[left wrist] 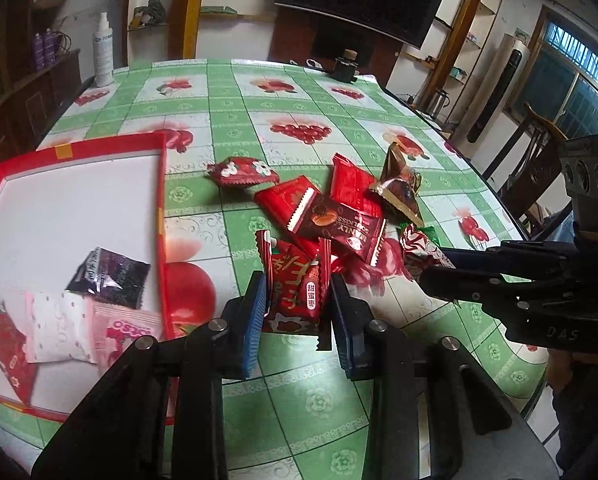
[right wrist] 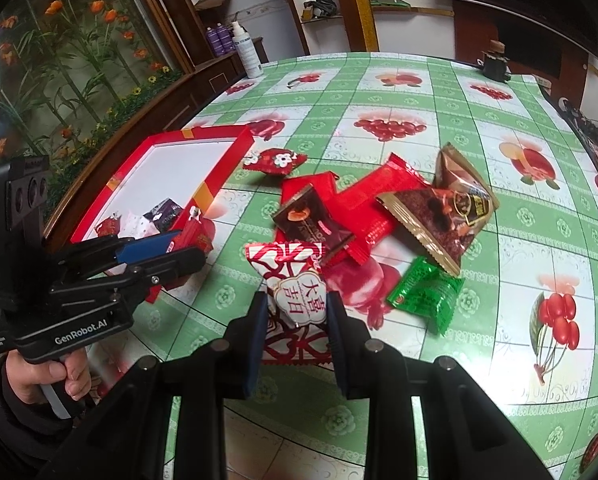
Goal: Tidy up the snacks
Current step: 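Lift red flowered pack with left tool while right tool lifts red-and-white pack, then carry red flowered pack with left tool and red-and-white pack with right tool over tray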
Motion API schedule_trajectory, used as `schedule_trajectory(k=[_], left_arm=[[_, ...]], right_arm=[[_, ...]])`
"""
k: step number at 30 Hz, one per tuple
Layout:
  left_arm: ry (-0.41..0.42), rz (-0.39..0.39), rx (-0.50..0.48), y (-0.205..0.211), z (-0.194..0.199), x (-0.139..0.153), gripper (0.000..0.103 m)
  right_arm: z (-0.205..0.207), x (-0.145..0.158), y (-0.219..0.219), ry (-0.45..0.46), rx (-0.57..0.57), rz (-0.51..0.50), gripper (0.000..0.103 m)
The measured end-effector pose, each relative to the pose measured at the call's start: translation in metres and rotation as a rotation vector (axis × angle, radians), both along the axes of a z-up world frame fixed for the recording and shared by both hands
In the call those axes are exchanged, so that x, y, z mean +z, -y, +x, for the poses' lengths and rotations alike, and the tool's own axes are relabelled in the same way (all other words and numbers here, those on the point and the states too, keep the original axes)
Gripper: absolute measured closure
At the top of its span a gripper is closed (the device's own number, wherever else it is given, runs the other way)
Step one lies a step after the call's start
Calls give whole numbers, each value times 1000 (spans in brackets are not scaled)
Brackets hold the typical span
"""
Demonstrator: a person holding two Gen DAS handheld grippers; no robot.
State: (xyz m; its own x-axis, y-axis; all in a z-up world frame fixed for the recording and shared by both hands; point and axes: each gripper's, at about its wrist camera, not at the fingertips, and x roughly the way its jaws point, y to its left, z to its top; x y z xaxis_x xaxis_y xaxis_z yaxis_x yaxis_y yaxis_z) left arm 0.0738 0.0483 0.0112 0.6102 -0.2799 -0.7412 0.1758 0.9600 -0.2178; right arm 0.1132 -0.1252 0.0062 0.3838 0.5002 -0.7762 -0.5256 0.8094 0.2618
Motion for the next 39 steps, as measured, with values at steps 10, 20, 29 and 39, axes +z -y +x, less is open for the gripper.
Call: schedule_trajectory(k=[10,20,29,39], left_arm=[[11,16,35,-13,0,5,73],[15,15,60,-25,-1,7,73],[33,-13,157,-65,0,19,73],[15,-59,284,-111,6,14,73]], right_arm=[[2,8,-20,9,40,-7,72],[6,13,-43,10,75,-27,72],[11,25,-61,19,112,-22,72],[16,31,-90,11,175,-7,72]])
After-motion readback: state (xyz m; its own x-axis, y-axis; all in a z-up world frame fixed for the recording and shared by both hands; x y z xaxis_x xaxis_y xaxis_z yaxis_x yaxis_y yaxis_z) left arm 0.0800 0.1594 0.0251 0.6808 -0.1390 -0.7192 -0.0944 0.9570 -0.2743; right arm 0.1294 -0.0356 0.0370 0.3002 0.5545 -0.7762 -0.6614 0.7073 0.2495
